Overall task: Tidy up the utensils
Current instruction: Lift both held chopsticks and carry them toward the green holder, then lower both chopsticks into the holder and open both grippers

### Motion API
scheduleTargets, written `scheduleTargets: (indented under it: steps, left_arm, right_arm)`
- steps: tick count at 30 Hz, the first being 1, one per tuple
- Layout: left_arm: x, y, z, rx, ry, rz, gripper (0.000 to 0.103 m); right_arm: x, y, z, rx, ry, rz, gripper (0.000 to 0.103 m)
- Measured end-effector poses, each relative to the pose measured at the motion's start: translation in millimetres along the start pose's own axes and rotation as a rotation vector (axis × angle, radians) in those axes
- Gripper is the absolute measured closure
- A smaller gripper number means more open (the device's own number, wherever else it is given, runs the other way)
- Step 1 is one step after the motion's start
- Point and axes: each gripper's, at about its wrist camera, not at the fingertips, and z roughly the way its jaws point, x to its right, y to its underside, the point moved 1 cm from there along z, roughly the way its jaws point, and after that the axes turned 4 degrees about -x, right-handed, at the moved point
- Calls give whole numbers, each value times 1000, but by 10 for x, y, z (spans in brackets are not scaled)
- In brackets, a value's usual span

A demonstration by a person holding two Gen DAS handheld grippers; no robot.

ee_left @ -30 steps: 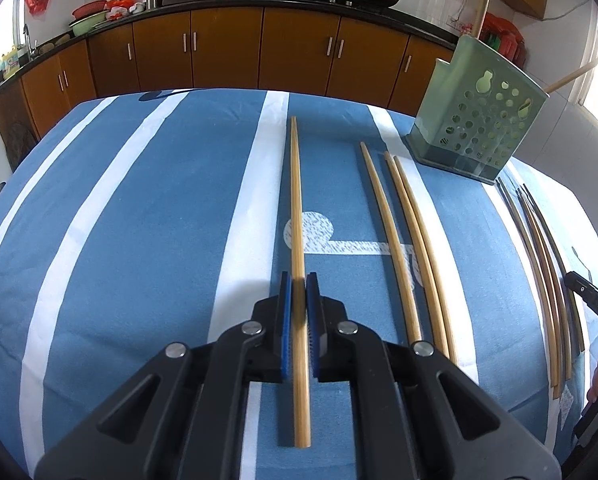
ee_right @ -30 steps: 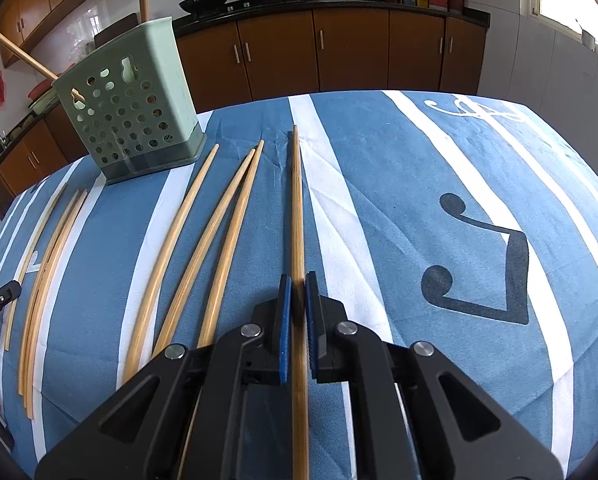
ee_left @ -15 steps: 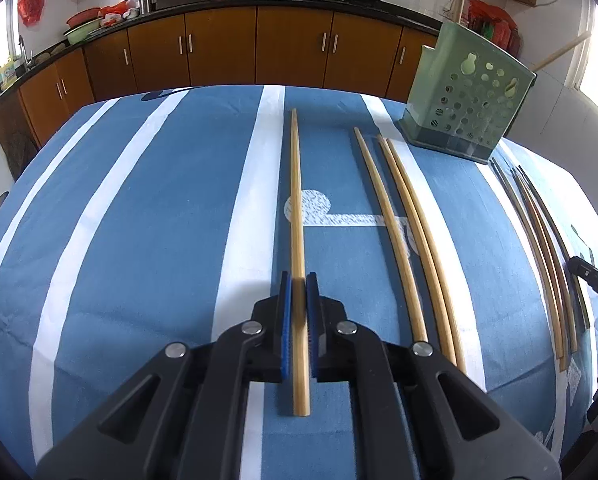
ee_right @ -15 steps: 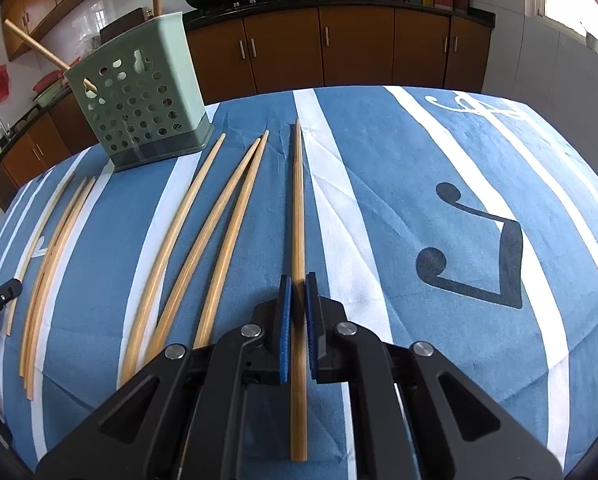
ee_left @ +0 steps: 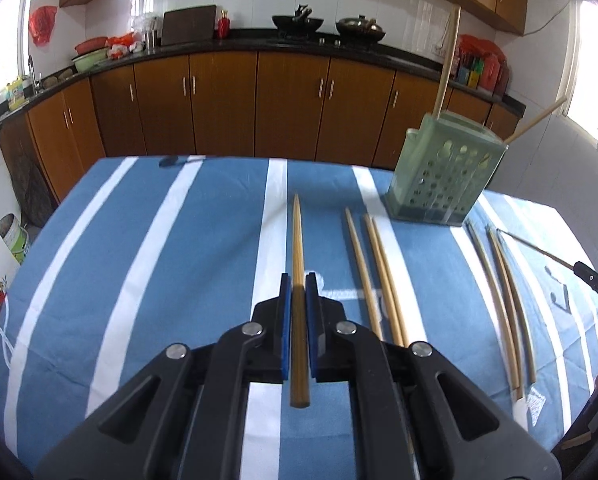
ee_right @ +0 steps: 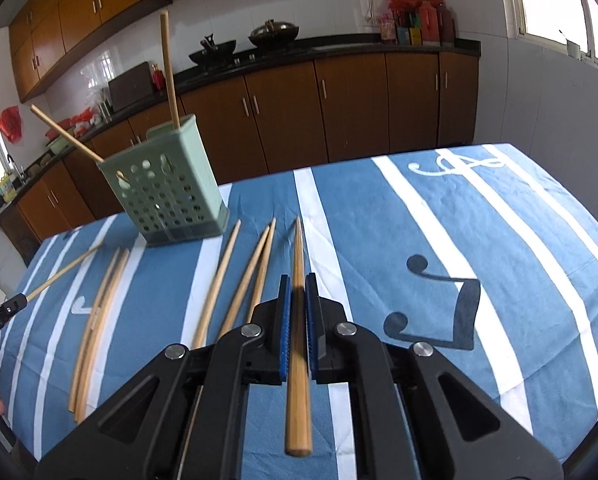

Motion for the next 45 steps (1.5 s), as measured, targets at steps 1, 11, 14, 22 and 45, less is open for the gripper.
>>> scheduleTargets:
  steps: [1,11,14,22,45]
  left_arm:
    - [-4,-38,-45,15,3,-3,95]
    - [-1,-357,-396,130,24,-15,95]
    - [10,-440,-477,156,29,-15,95]
    - [63,-554,-611,190,37,-2,95]
    - [572,-1148,-1287,361,211,15,95]
  right_arm:
    - [-2,-21,-22,9,-1,-1,95]
    - [-41,-204,-222,85,-11,-6,95]
    - [-53,-269,-302,112,-18,-12,95]
    - [-99,-381,-395,145,-28,-26,95]
    - [-494,-1027,-956,319,-249,-40,95]
